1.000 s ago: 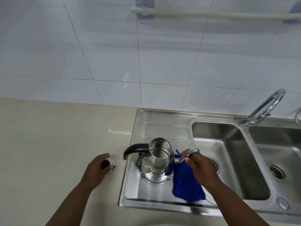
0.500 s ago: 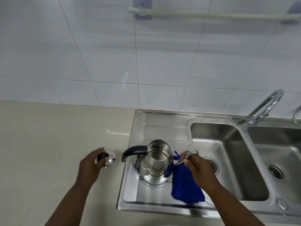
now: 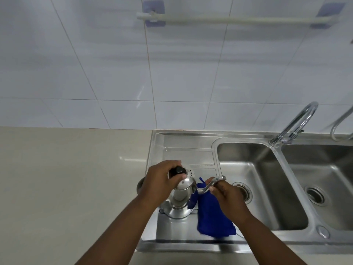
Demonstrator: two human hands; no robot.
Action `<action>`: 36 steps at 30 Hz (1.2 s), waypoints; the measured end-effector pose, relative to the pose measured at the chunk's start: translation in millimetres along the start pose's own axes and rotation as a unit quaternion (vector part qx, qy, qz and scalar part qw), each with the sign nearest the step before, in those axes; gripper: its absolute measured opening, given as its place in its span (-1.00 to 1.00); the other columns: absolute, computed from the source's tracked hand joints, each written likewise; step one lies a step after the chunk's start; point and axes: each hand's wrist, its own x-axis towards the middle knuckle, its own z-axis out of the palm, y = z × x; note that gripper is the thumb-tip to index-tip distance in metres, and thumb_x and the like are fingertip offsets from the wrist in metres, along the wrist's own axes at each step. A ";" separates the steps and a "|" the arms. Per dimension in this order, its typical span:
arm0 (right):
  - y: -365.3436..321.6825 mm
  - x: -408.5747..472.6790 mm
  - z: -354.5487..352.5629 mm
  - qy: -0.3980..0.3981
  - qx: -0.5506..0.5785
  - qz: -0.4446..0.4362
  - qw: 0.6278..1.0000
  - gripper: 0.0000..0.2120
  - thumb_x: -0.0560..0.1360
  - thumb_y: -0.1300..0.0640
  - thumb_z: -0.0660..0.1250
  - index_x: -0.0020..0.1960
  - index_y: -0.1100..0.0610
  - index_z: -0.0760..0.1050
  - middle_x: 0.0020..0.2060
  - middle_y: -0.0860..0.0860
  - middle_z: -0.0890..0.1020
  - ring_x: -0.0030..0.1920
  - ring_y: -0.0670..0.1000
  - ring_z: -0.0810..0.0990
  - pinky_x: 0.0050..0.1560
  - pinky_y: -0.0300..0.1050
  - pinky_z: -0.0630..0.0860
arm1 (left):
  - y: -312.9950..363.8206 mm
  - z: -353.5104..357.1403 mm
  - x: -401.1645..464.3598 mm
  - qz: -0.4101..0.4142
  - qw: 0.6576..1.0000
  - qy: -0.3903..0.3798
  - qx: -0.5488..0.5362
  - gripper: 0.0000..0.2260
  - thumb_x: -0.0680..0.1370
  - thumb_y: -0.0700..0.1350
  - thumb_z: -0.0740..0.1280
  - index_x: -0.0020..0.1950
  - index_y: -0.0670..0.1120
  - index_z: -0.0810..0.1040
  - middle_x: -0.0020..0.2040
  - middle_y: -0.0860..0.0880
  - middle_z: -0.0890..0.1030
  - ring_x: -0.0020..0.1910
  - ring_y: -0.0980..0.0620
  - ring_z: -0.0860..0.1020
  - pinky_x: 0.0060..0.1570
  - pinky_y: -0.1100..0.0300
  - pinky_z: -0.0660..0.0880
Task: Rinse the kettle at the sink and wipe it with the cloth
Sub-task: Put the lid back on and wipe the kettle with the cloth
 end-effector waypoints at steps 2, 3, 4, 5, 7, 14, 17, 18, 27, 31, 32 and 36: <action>0.4 0.1 0.2 0.000 0.005 -0.001 1.000 -0.82 0.56 0.12 0.32 0.13 -0.06 0.57 -0.05 -0.24 0.66 0.00 -0.49 0.53 -0.02 -0.59 0.40 | -0.1 2.7 -0.2 -0.005 1.000 0.003 0.025 -0.65 0.40 -0.03 0.51 0.18 0.03 0.61 0.14 0.07 0.66 0.13 0.11 0.59 0.21 0.10 0.53; 0.3 0.1 0.2 0.001 0.006 -0.001 1.000 -0.82 0.56 0.12 0.32 0.13 -0.05 0.58 -0.04 -0.22 0.67 0.02 -0.47 0.53 -0.01 -0.58 0.40 | 0.6 2.9 -0.5 -0.006 0.999 0.005 0.032 -0.64 0.41 -0.02 0.50 0.19 0.02 0.61 0.13 0.06 0.66 0.13 0.11 0.59 0.21 0.10 0.53; 0.2 0.1 0.3 0.002 0.006 -0.001 1.000 -0.82 0.56 0.12 0.32 0.14 -0.04 0.58 -0.04 -0.21 0.68 0.02 -0.46 0.53 -0.01 -0.58 0.40 | 1.3 2.3 -0.8 -0.006 0.999 0.004 0.038 -0.65 0.41 -0.02 0.50 0.18 0.01 0.61 0.13 0.06 0.66 0.12 0.10 0.60 0.21 0.11 0.53; 0.2 0.0 0.5 0.002 0.004 -0.001 1.000 -0.82 0.56 0.12 0.31 0.14 -0.04 0.58 -0.04 -0.20 0.68 0.02 -0.45 0.54 -0.01 -0.58 0.40 | 2.7 1.5 -1.1 -0.002 0.999 0.003 0.045 -0.66 0.42 -0.02 0.49 0.18 0.01 0.61 0.12 0.05 0.67 0.11 0.10 0.60 0.20 0.12 0.53; 0.5 -0.1 0.6 0.002 -0.001 -0.004 1.000 -0.81 0.57 0.11 0.31 0.15 -0.03 0.58 -0.04 -0.19 0.69 0.01 -0.45 0.54 -0.03 -0.59 0.40 | 5.7 0.0 -0.1 0.011 0.998 -0.002 0.066 -0.69 0.43 -0.01 0.48 0.15 0.00 0.62 0.09 0.04 0.68 0.09 0.07 0.61 0.17 0.14 0.53; -1.7 -0.3 -0.8 0.005 -0.018 -0.012 1.000 -0.81 0.57 0.13 0.31 0.16 0.01 0.59 -0.10 -0.27 0.63 -0.03 -0.50 0.52 -0.03 -0.60 0.38 | 11.0 -3.2 4.2 0.024 0.988 -0.037 0.147 -0.64 0.46 0.05 0.43 0.23 0.01 0.57 0.14 0.03 0.66 0.12 0.03 0.60 0.18 0.09 0.51; -2.3 -1.4 -1.2 0.004 -0.025 -0.011 1.000 -0.81 0.57 0.13 0.30 0.16 0.00 0.58 -0.12 -0.32 0.59 -0.05 -0.52 0.50 -0.04 -0.61 0.37 | 14.3 -3.9 6.2 0.032 0.983 -0.045 0.173 -0.66 0.46 0.05 0.43 0.19 -0.01 0.59 0.11 0.00 0.67 0.10 0.01 0.60 0.15 0.09 0.52; -3.2 -1.4 -0.9 0.003 -0.026 -0.010 1.000 -0.81 0.57 0.12 0.30 0.16 -0.01 0.58 -0.13 -0.31 0.59 -0.05 -0.52 0.50 -0.04 -0.61 0.38 | 15.9 -4.6 6.8 0.033 0.982 -0.045 0.180 -0.67 0.46 0.05 0.43 0.18 -0.03 0.60 0.10 -0.01 0.67 0.08 0.00 0.61 0.13 0.09 0.52; -6.4 -2.2 -1.1 0.002 -0.039 -0.014 0.999 -0.80 0.57 0.13 0.30 0.17 -0.01 0.58 -0.14 -0.30 0.60 -0.06 -0.49 0.53 -0.03 -0.61 0.37 | 19.9 -3.6 8.7 0.033 0.976 -0.061 0.205 -0.77 0.47 0.05 0.42 0.05 -0.03 0.62 -0.03 0.01 0.67 0.00 0.00 0.58 0.07 0.18 0.46; -7.5 -3.1 -0.3 0.007 -0.036 -0.016 0.999 -0.81 0.57 0.14 0.30 0.16 0.03 0.58 -0.20 -0.25 0.62 -0.10 -0.45 0.55 -0.07 -0.58 0.40 | 18.7 -4.6 7.4 0.050 0.980 -0.060 0.182 -0.77 0.47 0.00 0.43 0.07 -0.06 0.63 0.01 -0.04 0.68 0.05 -0.04 0.59 0.15 0.02 0.49; -8.3 -3.1 -0.4 0.006 -0.038 -0.017 0.999 -0.81 0.57 0.14 0.30 0.16 0.03 0.58 -0.18 -0.24 0.63 -0.10 -0.45 0.55 -0.08 -0.58 0.39 | 16.3 -5.1 7.8 0.054 0.981 -0.064 0.176 -0.78 0.46 0.00 0.43 0.06 -0.05 0.63 0.01 -0.03 0.68 0.06 -0.04 0.59 0.19 0.02 0.49; -9.2 5.7 -3.4 -0.009 -0.040 -0.012 0.999 -0.81 0.58 0.13 0.29 0.16 -0.01 0.58 -0.12 -0.27 0.61 -0.14 -0.44 0.56 -0.07 -0.61 0.38 | 0.4 -4.0 12.1 0.089 0.983 -0.100 0.129 -0.81 0.46 0.00 0.43 0.04 0.02 0.58 -0.01 0.05 0.66 0.00 0.07 0.60 0.31 0.05 0.43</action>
